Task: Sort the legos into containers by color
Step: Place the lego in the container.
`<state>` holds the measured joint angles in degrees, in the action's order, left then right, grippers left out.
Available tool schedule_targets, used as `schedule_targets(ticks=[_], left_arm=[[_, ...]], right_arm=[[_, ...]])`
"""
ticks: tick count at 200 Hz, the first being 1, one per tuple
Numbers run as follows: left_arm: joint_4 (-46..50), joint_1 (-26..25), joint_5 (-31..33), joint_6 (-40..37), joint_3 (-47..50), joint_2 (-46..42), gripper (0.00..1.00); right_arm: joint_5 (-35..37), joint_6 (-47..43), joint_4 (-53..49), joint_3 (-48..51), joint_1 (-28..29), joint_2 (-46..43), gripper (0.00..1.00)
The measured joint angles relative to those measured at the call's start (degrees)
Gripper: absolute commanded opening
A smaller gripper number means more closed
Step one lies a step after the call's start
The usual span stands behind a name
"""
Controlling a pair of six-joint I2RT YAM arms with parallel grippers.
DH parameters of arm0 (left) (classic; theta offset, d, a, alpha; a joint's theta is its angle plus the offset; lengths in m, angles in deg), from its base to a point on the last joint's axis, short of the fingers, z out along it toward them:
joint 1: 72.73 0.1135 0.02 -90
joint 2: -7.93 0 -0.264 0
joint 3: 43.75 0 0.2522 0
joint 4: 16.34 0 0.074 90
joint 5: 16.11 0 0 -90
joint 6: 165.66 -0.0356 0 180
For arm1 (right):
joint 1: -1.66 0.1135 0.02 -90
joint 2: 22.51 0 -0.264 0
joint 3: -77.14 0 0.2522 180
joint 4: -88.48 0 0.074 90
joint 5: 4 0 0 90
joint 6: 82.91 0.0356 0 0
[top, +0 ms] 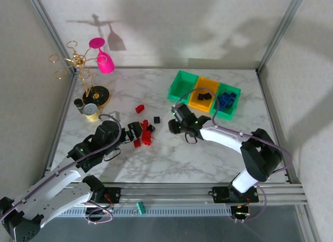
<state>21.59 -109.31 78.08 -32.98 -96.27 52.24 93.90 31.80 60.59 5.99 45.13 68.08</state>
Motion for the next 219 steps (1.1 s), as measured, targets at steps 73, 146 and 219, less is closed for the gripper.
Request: schedule_targets(ticks=[73,146,219], left_arm=[[-6.7,0.0,-1.9,0.0,-0.9,7.4,1.00],[-13.2,0.0,-1.9,0.1,-2.3,13.6,1.00],[-16.7,0.0,-1.9,0.3,-3.9,16.9,1.00]], right_arm=[[4.5,-1.1,-3.2,-11.3,-17.9,4.3,0.33],[8.3,-5.3,-2.2,-26.0,-25.4,20.3,0.34],[8.0,-9.0,-2.2,-37.3,-27.6,30.0,0.50]])
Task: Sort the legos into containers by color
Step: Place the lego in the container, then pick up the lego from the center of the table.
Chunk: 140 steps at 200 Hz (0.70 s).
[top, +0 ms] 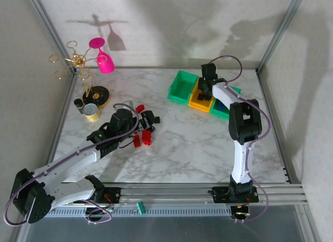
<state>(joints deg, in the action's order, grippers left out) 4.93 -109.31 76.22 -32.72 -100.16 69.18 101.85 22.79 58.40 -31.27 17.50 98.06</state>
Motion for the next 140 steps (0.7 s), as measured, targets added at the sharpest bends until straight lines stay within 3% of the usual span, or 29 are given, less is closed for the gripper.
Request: schedule_targets(ticks=[38,73,140], left_arm=[[0.0,0.0,0.0,0.0,0.0,0.0,1.00],[0.0,0.0,0.3,0.0,0.0,-1.6,1.00],[3.1,0.0,1.8,0.4,1.2,-8.5,1.00]], right_arm=[[-1.6,-0.3,0.5,1.5,0.1,-1.5,0.50],[-3.5,0.2,0.7,7.4,1.0,-8.7,0.53],[-4.1,2.0,1.1,17.7,10.8,-19.3,0.59]])
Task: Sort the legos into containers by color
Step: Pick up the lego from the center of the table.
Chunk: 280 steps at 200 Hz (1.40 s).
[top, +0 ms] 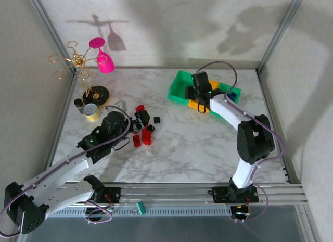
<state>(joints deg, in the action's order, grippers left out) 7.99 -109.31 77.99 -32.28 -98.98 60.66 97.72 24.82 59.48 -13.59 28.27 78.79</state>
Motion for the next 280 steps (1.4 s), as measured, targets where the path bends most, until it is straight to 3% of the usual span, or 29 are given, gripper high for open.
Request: schedule_targets(ticks=[86,137,205,280], left_arm=[[7.1,0.0,2.9,2.2,4.8,-9.7,1.00],[10.0,0.0,4.6,4.1,7.2,-14.5,1.00],[12.1,0.0,6.8,4.9,8.0,-16.8,1.00],[12.5,0.0,7.8,4.9,8.9,-16.8,1.00]], right_arm=[[-1.1,4.6,1.9,9.2,12.2,-2.3,0.67],[-1.8,7.6,4.1,7.2,18.7,5.0,0.71],[0.1,9.2,3.7,-2.8,20.2,15.0,0.73],[0.7,8.3,0.8,-9.7,20.2,22.4,0.64]])
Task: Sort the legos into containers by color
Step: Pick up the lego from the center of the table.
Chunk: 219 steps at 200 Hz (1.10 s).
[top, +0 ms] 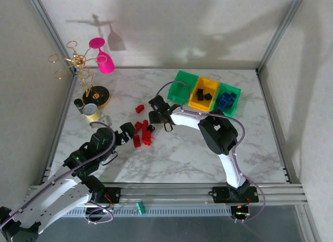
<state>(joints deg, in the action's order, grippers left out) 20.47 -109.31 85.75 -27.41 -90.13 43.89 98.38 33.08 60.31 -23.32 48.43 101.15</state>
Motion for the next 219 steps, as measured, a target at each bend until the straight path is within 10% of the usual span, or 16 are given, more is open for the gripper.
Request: schedule_targets(ticks=[108,219], left_arm=[[-0.7,0.0,0.0,0.0,0.1,1.8,1.00],[-3.4,0.0,-2.6,-0.7,0.0,5.7,1.00]], right_arm=[[0.9,-1.1,0.4,0.7,0.0,0.3,0.32],[-1.6,-0.2,1.6,12.1,-6.4,-18.4,0.30]])
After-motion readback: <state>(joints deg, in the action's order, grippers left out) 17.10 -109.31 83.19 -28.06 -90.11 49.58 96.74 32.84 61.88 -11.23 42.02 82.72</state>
